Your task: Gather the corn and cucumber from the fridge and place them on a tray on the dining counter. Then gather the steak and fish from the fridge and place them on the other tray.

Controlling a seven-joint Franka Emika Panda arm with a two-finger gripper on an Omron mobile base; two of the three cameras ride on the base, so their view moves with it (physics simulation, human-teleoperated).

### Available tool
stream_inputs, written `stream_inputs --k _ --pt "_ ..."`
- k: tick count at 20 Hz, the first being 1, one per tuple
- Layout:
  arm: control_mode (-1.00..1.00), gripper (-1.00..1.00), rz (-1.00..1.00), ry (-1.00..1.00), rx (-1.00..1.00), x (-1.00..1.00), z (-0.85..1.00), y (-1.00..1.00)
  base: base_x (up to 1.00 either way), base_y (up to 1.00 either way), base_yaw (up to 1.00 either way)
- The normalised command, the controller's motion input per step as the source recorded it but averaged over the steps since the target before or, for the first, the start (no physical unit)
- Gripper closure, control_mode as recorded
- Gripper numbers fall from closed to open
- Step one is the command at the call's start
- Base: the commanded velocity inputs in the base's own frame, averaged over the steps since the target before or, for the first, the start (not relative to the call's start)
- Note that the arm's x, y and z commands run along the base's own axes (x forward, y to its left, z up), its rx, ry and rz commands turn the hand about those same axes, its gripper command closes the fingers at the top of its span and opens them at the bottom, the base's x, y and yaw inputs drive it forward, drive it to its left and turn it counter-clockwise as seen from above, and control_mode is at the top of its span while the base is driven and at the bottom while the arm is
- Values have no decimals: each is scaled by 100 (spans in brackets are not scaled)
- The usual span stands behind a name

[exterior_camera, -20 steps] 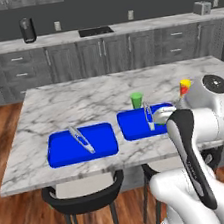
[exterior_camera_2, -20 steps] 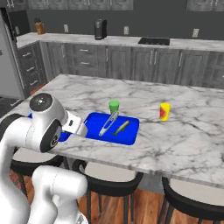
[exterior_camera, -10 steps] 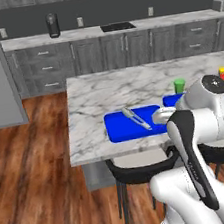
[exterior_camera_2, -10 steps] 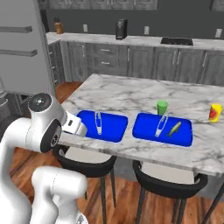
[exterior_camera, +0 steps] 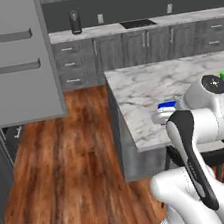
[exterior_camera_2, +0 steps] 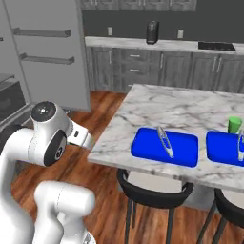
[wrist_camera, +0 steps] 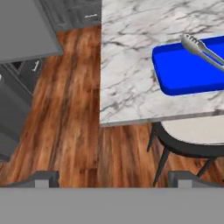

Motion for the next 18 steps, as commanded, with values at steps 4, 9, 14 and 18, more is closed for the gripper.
stream_inputs --k 4,9,14,18 --pt "100 -100 0 0 0 0 0 0 0 93 0" --pt "100 -100 0 0 0 0 0 0 7 99 0" --pt "100 -100 0 0 0 0 0 0 44 78 4" --pt "100 -100 0 0 0 0 0 0 82 48 28"
